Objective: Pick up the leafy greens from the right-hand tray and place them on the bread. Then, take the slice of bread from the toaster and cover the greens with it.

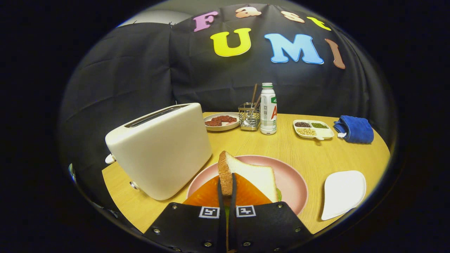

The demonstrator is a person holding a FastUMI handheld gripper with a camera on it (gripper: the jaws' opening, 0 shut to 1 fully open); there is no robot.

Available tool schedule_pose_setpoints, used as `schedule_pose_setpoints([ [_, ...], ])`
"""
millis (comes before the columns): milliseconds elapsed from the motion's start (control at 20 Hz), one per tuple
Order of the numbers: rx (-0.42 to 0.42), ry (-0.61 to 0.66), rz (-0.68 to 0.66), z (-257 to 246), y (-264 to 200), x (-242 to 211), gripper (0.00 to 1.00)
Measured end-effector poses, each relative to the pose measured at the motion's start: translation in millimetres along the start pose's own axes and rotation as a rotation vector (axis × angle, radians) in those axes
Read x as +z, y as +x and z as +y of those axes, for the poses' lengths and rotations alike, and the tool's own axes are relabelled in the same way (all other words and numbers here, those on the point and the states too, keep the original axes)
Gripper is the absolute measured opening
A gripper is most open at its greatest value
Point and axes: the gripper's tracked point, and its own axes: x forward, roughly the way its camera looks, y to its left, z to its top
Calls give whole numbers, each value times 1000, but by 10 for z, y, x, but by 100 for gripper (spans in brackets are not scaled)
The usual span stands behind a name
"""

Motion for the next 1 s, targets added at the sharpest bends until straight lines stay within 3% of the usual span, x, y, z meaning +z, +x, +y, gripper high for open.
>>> schedule_pose_setpoints([
  [650, 4, 58, -5, 51, 81, -127, 5],
  [750, -1, 56, 0, 60, 92, -151, 12],
  [850, 2, 66, 1, 75, 116, -154, 12],
  [1000, 5, 70, -1, 73, 126, -155, 25],
])
